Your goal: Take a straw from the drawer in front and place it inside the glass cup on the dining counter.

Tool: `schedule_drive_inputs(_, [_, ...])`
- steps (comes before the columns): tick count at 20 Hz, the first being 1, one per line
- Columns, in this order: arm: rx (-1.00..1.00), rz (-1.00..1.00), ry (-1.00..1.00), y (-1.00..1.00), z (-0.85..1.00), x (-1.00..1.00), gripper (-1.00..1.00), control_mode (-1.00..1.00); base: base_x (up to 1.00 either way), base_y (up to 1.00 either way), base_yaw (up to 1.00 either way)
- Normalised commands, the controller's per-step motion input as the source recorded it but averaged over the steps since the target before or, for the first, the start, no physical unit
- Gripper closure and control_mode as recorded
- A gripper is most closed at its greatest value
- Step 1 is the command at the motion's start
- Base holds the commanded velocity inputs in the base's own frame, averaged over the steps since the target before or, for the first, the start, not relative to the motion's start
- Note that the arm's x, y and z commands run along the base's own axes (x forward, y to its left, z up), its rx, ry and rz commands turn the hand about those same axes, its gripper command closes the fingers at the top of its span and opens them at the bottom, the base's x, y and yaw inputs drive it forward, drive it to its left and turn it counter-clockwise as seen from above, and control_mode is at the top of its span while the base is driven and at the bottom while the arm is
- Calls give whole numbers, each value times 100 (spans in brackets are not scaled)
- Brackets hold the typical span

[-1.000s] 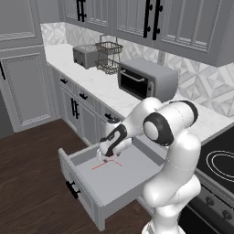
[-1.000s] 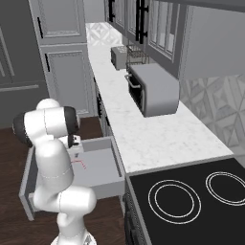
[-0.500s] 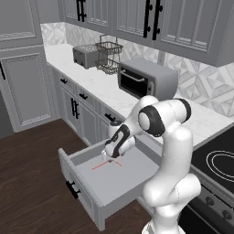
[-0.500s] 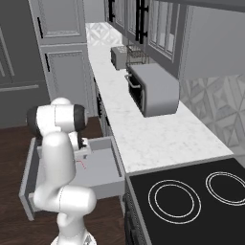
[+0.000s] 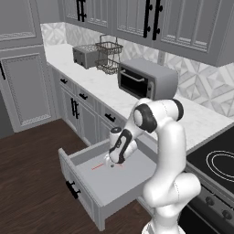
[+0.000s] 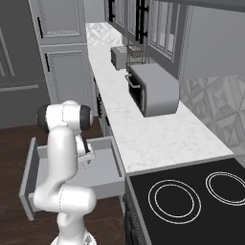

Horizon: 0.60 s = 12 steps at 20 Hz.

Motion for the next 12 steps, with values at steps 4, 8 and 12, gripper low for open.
schedule_drive_inputs(4, [0,5,4,0,-21,48,-100,-100,0,0,0])
schedule_drive_inputs(8, [0,4,8,0,-22,54,-100,-100,0,0,0])
schedule_drive_inputs(12, [0,4,12,0,-34,46,-100,-100,0,0,0])
